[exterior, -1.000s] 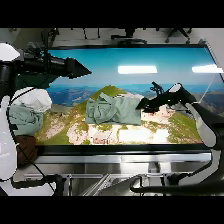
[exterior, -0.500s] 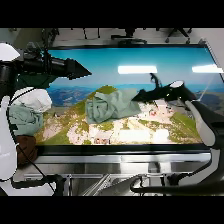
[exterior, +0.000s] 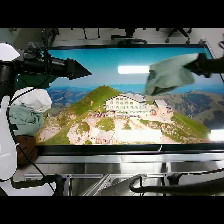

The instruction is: Fold the shirts.

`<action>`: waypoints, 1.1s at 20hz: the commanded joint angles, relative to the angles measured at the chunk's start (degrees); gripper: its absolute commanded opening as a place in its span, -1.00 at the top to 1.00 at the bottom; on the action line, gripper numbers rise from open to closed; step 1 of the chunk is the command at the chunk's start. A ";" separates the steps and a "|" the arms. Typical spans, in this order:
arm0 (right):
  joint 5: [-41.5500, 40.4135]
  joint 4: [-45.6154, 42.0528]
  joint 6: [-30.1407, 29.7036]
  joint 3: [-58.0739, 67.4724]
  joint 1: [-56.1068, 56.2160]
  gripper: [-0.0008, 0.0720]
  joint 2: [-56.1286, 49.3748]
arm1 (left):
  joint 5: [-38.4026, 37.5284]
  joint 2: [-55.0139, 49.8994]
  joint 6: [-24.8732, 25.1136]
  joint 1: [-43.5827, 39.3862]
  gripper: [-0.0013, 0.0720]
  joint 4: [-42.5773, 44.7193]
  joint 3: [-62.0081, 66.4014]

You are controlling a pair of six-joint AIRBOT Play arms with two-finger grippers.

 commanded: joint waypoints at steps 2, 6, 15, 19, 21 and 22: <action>6.36 -20.35 14.10 -0.11 -13.27 0.93 0.46 | -0.02 -0.04 -0.02 0.04 0.92 0.02 -0.02; 13.00 -33.35 21.22 -14.27 -20.02 0.93 5.35 | -0.02 -0.07 0.00 0.02 0.92 0.09 -0.04; 0.02 -41.94 24.06 -54.93 -23.26 0.93 18.25 | -1.88 -0.20 0.00 -0.02 0.92 0.13 -0.07; 2.60 -41.55 18.78 -54.01 -23.19 -0.11 18.53 | -1.90 -0.22 0.00 -0.09 0.92 0.11 -0.04; 6.38 -42.42 16.37 -48.72 -23.17 -0.77 18.64 | -1.86 -0.22 0.00 -0.09 0.92 0.09 -0.04; 7.48 -40.28 17.97 -45.09 -23.12 -0.77 19.08 | -1.68 -0.22 0.00 -0.09 0.92 0.09 -0.04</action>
